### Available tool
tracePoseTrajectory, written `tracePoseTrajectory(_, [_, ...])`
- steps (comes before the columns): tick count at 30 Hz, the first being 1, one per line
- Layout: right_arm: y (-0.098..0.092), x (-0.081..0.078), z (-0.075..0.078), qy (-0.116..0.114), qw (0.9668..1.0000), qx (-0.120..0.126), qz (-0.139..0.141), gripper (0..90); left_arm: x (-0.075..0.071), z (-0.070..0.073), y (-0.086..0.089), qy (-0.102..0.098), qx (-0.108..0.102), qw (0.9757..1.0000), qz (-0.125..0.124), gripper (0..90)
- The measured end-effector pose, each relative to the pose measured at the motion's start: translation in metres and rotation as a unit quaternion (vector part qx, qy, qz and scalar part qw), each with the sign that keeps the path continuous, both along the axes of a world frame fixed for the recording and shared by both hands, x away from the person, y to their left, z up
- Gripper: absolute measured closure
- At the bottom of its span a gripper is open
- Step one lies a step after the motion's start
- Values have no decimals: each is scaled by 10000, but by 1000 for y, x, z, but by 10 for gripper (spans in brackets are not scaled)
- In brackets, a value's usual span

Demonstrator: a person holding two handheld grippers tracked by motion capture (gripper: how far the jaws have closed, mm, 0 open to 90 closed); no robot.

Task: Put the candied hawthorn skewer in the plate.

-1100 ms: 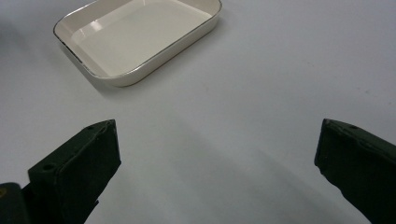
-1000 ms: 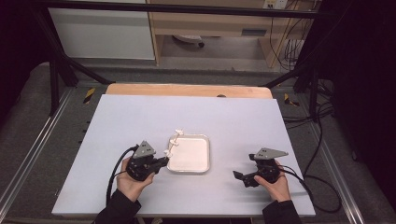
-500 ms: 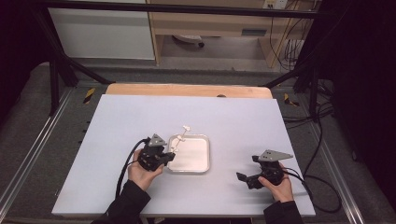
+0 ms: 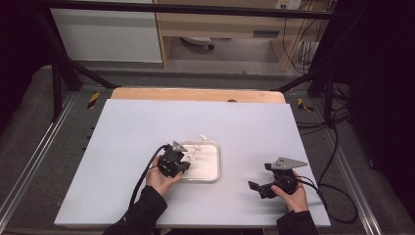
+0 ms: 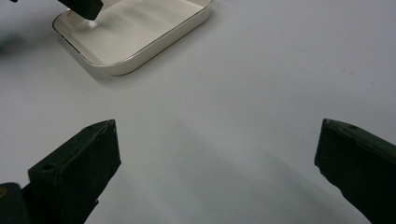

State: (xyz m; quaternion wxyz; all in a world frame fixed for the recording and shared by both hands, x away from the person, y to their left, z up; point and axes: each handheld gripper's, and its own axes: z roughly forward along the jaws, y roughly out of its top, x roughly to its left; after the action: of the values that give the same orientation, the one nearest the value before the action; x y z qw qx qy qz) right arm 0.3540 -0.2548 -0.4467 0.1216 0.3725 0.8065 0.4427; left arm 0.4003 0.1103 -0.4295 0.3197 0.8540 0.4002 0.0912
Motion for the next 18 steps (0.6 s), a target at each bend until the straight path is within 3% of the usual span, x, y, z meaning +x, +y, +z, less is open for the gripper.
tracePoseTrajectory(9, [0,0,0,-13,10000,11,19,6,-3,-3,-2,127,292,9994,-104,884])
tracePoseTrajectory(18, [1,0,0,8,10000,13,18,7,-4,-3,-4,74,342,9993,-155,855])
